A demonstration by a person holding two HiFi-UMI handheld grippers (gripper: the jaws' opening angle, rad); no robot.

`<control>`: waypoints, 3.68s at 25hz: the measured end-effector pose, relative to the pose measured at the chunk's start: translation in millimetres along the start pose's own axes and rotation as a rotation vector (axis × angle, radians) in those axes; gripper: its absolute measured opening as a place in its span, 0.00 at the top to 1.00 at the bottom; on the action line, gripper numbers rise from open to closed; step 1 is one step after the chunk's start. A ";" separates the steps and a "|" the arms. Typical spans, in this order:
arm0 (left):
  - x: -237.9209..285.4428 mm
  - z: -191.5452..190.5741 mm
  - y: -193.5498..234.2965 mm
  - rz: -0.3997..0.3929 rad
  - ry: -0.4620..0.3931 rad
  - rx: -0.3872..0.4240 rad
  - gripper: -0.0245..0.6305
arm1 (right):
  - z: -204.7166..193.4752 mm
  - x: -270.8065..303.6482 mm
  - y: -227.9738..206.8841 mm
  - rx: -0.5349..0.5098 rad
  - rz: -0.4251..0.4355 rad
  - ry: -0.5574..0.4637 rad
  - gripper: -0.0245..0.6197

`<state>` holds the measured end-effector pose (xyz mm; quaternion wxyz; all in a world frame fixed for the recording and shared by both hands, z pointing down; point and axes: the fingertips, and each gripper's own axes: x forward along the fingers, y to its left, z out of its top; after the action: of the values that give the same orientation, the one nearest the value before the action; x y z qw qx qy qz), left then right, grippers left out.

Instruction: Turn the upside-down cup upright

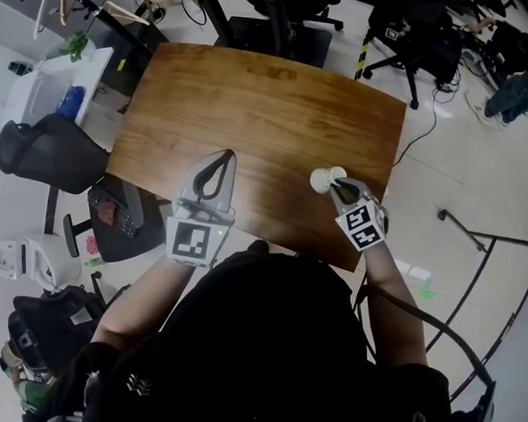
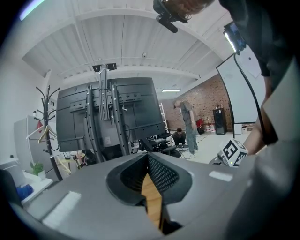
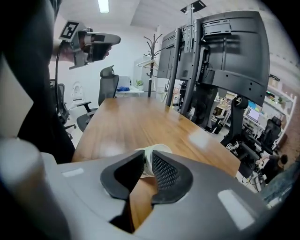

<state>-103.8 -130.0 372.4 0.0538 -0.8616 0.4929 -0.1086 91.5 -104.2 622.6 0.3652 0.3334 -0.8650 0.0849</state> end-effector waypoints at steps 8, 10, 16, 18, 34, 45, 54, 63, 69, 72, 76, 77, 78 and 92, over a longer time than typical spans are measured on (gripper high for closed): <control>-7.4 3.7 6.4 0.011 -0.016 -0.011 0.96 | 13.9 6.0 31.8 0.007 0.052 -0.050 0.84; -10.1 3.7 8.0 0.015 -0.016 -0.011 0.96 | 22.1 3.7 30.6 0.043 0.042 -0.095 0.84; -17.8 3.1 11.4 0.029 -0.015 -0.008 0.96 | 44.7 -8.9 8.2 0.133 -0.084 -0.268 0.78; -19.6 3.8 14.1 0.036 -0.016 -0.014 0.96 | 51.4 -21.2 -9.7 0.224 -0.164 -0.371 0.87; -27.7 -3.1 31.0 0.083 0.003 -0.041 0.96 | 18.7 5.7 -28.5 0.507 -0.176 -0.294 0.88; -31.3 -8.8 42.2 0.101 0.008 -0.044 0.96 | 9.3 23.0 -19.1 0.544 -0.114 -0.203 0.92; -25.4 -4.6 40.3 0.080 -0.013 -0.049 0.96 | 4.7 -12.8 -66.1 0.318 -0.399 -0.094 0.94; -24.8 -0.1 40.3 0.069 -0.025 -0.032 0.96 | -0.1 -7.2 -65.0 0.089 -0.454 0.100 0.94; -32.1 -2.1 47.4 0.089 -0.015 -0.034 0.96 | 6.9 12.7 -28.9 0.075 -0.391 0.044 0.94; -34.1 -1.2 48.5 0.097 -0.014 -0.032 0.96 | 12.2 11.6 -31.0 0.084 -0.401 0.015 0.94; -33.4 -1.7 48.3 0.100 -0.010 -0.035 0.96 | 8.2 10.1 -41.9 0.189 -0.381 -0.032 0.94; -32.8 -1.9 47.4 0.100 -0.010 -0.036 0.96 | 5.1 10.7 -42.9 0.218 -0.369 -0.040 0.94; -32.1 -2.1 46.1 0.098 -0.009 -0.036 0.96 | 1.7 11.1 -43.4 0.248 -0.358 -0.050 0.94; 12.9 -28.1 2.8 -0.041 0.043 -0.098 0.96 | 30.1 -34.2 -55.5 0.389 -0.372 -0.284 0.96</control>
<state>-106.5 -142.1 400.8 -0.0011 -0.8705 0.4810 -0.1041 127.1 -140.7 572.1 0.1790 0.5585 -0.7990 0.1332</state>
